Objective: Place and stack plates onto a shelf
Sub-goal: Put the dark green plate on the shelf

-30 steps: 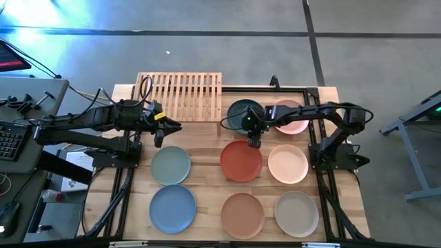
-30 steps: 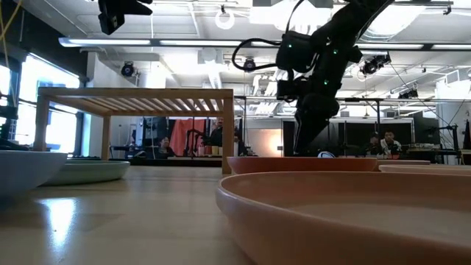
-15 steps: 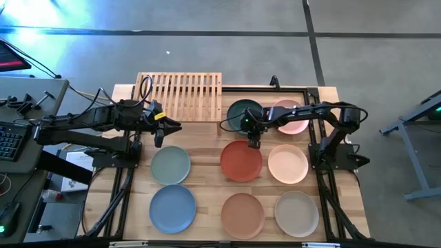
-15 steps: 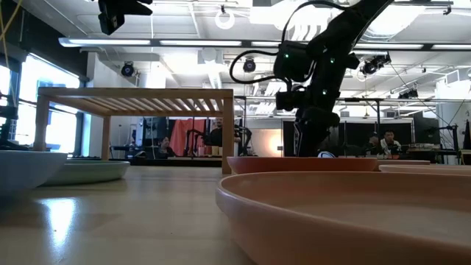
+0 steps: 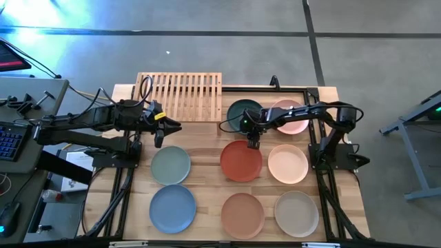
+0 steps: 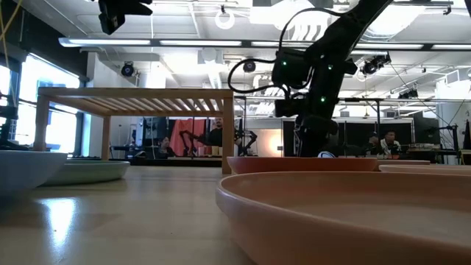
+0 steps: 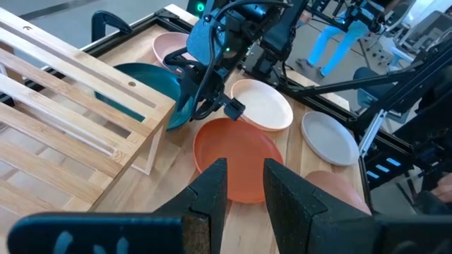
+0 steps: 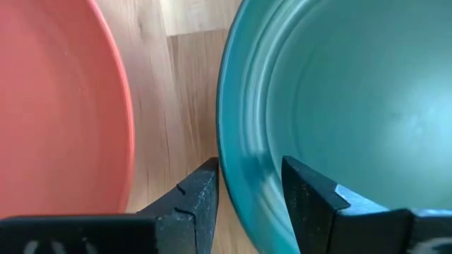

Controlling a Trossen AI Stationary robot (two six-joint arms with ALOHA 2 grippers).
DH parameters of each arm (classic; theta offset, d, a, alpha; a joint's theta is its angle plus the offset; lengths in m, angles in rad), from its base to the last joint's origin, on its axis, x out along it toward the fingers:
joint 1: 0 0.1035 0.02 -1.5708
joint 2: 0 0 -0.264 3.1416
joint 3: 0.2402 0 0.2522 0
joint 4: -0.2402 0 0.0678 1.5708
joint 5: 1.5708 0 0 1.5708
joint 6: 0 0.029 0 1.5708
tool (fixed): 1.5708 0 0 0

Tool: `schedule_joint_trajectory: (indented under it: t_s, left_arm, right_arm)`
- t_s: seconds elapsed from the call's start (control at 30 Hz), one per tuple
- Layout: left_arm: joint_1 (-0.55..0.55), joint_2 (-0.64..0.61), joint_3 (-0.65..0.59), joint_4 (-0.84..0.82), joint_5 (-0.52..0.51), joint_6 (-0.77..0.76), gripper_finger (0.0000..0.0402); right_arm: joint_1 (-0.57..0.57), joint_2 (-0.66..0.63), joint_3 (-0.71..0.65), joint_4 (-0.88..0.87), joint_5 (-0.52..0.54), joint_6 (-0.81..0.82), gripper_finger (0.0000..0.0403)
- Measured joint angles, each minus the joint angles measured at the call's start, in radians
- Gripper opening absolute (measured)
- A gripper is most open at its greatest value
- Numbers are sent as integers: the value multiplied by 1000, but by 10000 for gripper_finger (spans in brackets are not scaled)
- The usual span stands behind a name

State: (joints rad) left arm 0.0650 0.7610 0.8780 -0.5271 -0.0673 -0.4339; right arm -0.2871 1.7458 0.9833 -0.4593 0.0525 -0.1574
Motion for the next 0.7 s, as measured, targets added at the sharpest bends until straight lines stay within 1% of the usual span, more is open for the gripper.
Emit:
schedule_joint_trajectory:
  t_s: [0.1, 0.2, 0.3, 0.33, 0.47, 0.57, 0.7]
  left_arm:
    - [0, 0, 0, 0, 0, 1, 83]
    - [0, 0, 0, 0, 0, 1, 83]
    - [0, 0, 0, 0, 0, 1, 83]
    - [0, 0, 0, -1, 0, 1, 83]
    - [0, 0, 0, 0, 0, 1, 83]
    - [0, 0, 0, -1, 0, 1, 83]
    - [0, 0, 0, 0, 0, 1, 83]
  right_arm:
    - [0, 0, 0, 0, -1, 4, 111]
    - [0, 0, 0, -2, -6, 28, 70]
    - [0, 0, 0, 0, -8, 25, 19]
    - [0, 0, 1, 1, -8, 23, 11]
    - [0, -1, 1, -3, -10, 33, 16]
    - [0, -1, 14, -26, -24, 48, 6]
    - [10, -1, 58, -73, -17, 48, 3]
